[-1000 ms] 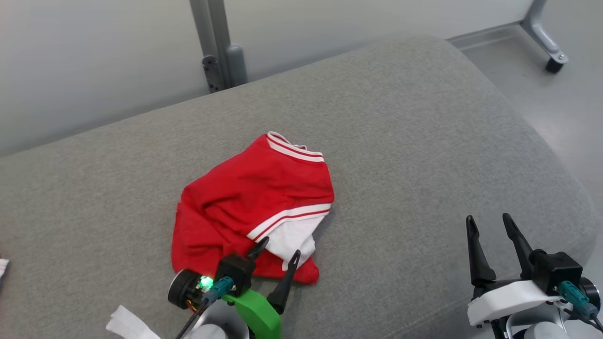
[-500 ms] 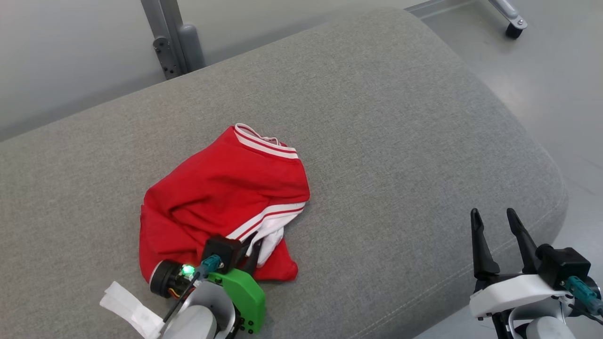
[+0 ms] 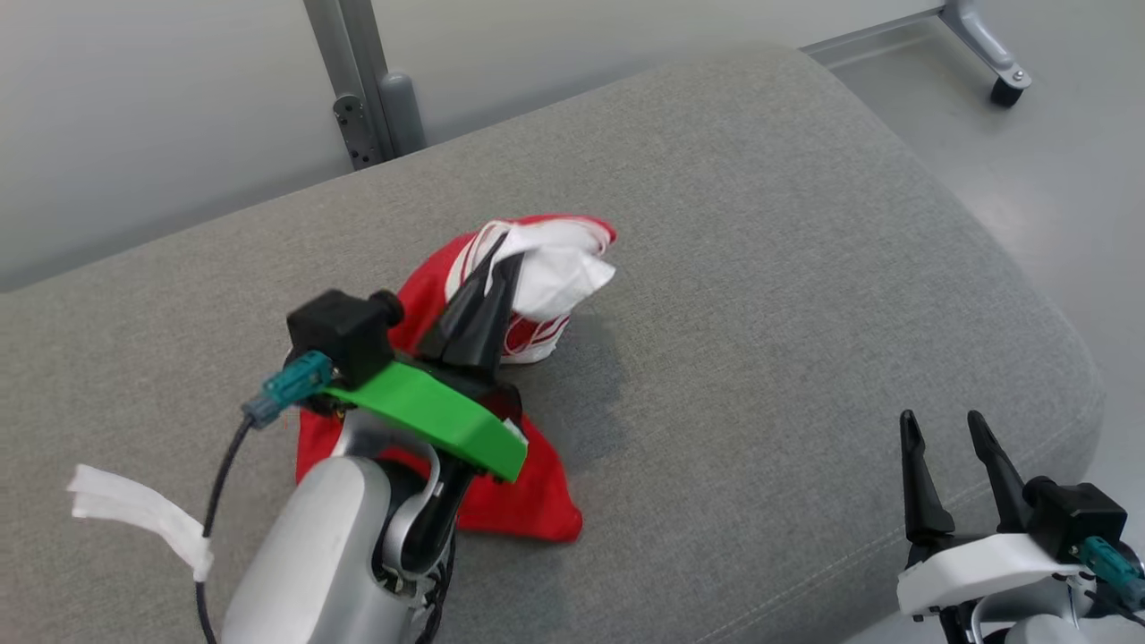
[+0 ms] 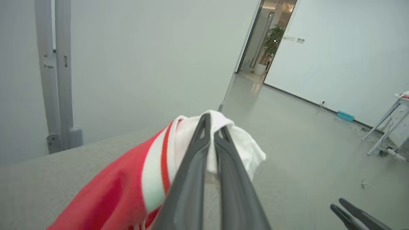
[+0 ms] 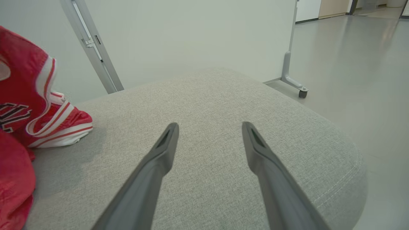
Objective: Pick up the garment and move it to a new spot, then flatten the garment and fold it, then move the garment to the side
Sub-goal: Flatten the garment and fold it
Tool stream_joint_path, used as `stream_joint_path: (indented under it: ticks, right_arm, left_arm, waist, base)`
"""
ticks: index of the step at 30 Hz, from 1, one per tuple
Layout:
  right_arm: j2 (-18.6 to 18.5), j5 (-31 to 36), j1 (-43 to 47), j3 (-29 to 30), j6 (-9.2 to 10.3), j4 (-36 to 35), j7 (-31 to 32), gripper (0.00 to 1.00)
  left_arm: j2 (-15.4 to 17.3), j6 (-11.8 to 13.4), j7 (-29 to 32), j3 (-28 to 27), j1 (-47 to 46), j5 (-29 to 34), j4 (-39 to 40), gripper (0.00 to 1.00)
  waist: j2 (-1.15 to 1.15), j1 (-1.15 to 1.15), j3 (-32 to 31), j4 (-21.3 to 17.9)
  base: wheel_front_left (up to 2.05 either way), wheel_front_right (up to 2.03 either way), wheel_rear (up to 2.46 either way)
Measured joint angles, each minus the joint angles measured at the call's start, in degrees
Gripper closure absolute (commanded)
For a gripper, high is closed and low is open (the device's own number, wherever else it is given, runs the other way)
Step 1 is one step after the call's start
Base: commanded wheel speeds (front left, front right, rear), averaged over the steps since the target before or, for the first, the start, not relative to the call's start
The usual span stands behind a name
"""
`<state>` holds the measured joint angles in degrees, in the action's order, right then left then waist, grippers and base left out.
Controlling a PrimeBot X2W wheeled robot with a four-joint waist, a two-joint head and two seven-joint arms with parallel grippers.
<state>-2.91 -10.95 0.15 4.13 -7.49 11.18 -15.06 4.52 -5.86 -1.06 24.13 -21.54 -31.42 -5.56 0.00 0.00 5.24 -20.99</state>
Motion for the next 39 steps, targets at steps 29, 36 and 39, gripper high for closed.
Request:
stream_joint_path:
  ticks: [29, 36, 39]
  right_arm:
    - [0.0, -0.9, 1.1, 0.3, 0.0, 0.7, 0.0, 0.0]
    - [0.0, -2.3, -2.8, -2.3, 0.0, 0.8, 0.0, 0.0]
    - [0.0, -3.1, -4.0, -2.6, 0.0, 1.0, 0.0, 0.0]
  left_arm:
    - [10.3, 17.0, 33.9, -17.0, -0.7, -24.6, 52.7, 1.0]
    - [13.2, 12.6, 33.9, -17.4, -3.7, -24.3, 36.2, 1.0]
    - [13.9, 9.8, 33.4, -15.7, -7.6, -22.3, 27.4, 1.0]
  waist:
    - [0.0, 0.0, -1.5, 8.9]
    - [0.0, 0.0, 1.6, 6.8]
    - [0.0, 0.0, 3.1, 5.1]
  base:
    - [0.0, 0.0, 0.0]
    - [0.0, 0.0, 0.0]
    - [0.0, 0.0, 0.0]
